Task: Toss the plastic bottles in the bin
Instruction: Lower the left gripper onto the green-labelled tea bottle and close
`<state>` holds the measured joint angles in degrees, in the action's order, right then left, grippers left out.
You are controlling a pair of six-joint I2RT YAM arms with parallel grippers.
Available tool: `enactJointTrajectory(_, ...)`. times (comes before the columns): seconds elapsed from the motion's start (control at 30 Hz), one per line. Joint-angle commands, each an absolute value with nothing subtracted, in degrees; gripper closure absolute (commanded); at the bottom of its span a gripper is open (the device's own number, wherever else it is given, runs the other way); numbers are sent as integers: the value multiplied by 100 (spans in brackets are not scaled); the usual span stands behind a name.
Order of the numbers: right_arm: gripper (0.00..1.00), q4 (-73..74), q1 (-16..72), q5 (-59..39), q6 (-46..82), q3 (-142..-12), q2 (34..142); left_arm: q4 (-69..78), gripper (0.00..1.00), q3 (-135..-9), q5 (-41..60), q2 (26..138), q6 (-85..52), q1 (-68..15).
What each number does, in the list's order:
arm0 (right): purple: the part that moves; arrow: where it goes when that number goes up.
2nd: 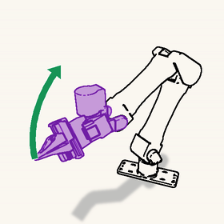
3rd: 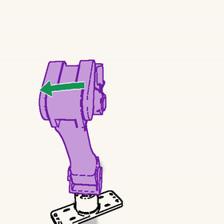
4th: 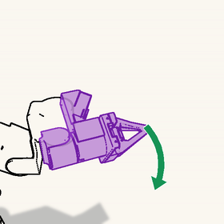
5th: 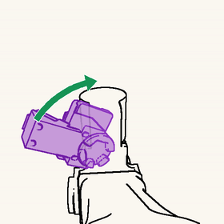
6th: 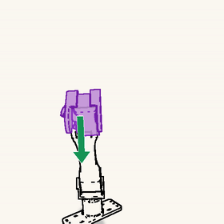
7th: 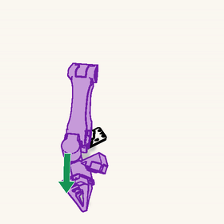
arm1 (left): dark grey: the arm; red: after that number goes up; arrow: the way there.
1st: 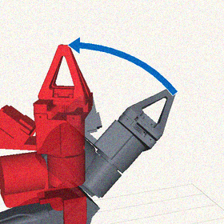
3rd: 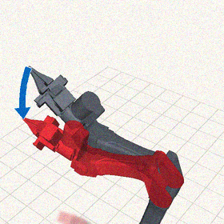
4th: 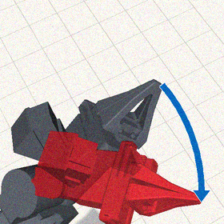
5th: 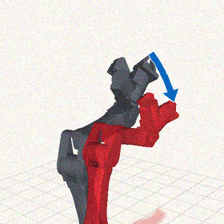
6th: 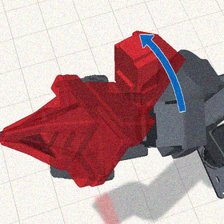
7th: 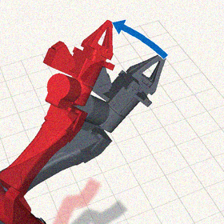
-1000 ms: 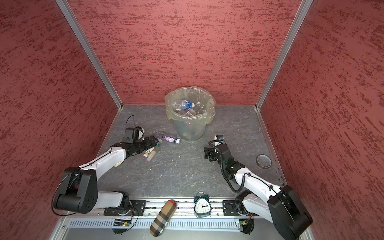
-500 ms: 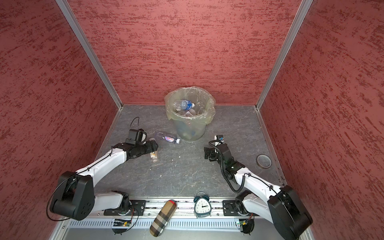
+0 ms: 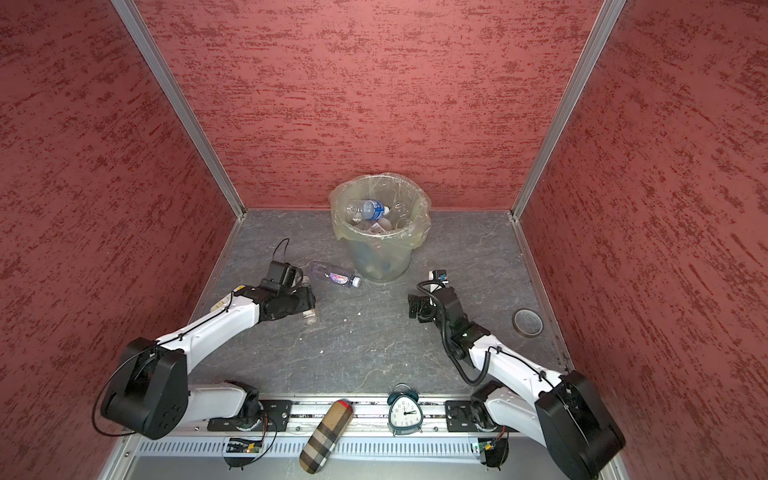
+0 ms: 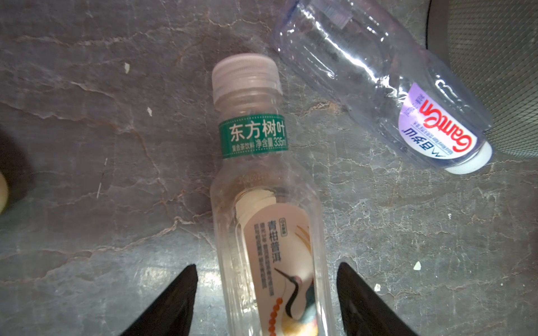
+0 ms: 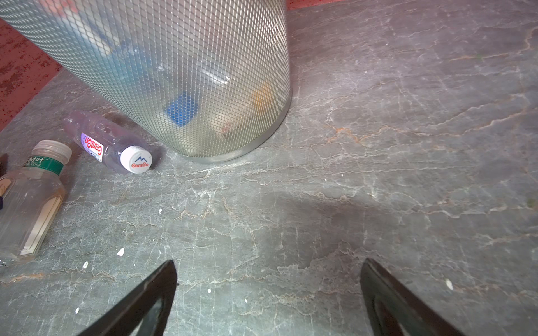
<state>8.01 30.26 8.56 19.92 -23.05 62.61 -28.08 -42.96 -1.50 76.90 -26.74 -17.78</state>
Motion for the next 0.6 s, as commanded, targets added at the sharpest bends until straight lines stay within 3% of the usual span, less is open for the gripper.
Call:
enactJointTrajectory(0.0, 1, 888, 3018, 759, 1978, -2347, 6205, -2883, 27, -4487, -329, 7877, -2800, -1843)
enactJointTrajectory(0.57, 1, 914, 3020, 712, 1986, -2365, 6275, -3176, 31, -4876, -870, 8486, -2753, -2036)
